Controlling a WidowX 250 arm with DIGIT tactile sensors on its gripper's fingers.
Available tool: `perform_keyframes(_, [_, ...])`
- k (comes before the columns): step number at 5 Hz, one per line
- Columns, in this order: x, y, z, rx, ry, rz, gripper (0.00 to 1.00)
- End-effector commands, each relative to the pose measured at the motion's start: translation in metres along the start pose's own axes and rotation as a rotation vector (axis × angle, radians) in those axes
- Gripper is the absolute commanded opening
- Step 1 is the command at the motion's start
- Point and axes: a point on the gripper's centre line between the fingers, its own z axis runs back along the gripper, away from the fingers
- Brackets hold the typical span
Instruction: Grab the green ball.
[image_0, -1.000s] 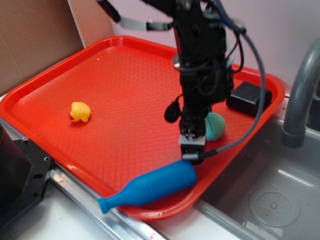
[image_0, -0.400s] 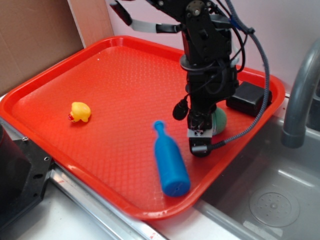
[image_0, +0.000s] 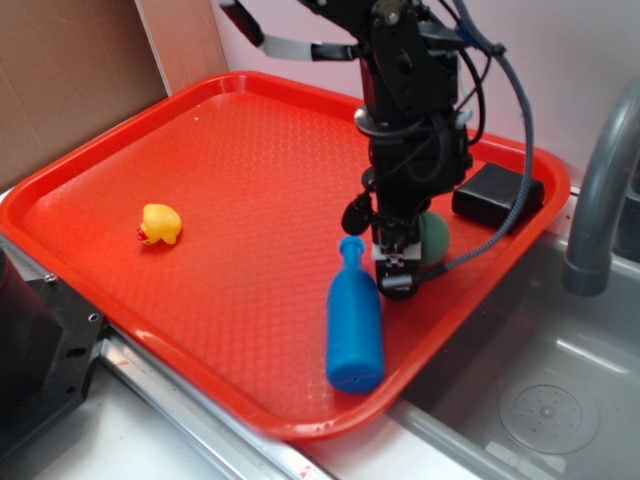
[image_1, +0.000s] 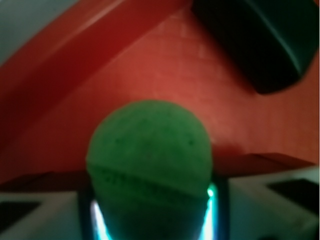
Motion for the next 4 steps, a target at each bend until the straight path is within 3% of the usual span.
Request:
perform_keyframes(1, [-0.057, 0.005, 0.101, 0.047, -0.091, 0.291, 0.0])
perform_keyframes(2, [-0.094, 0.0, 0.137, 0.079, -0.036, 0.49, 0.0])
perform_keyframes(4, [-0.134, 0.004, 0.193, 0.12, -0.047, 0.722, 0.0])
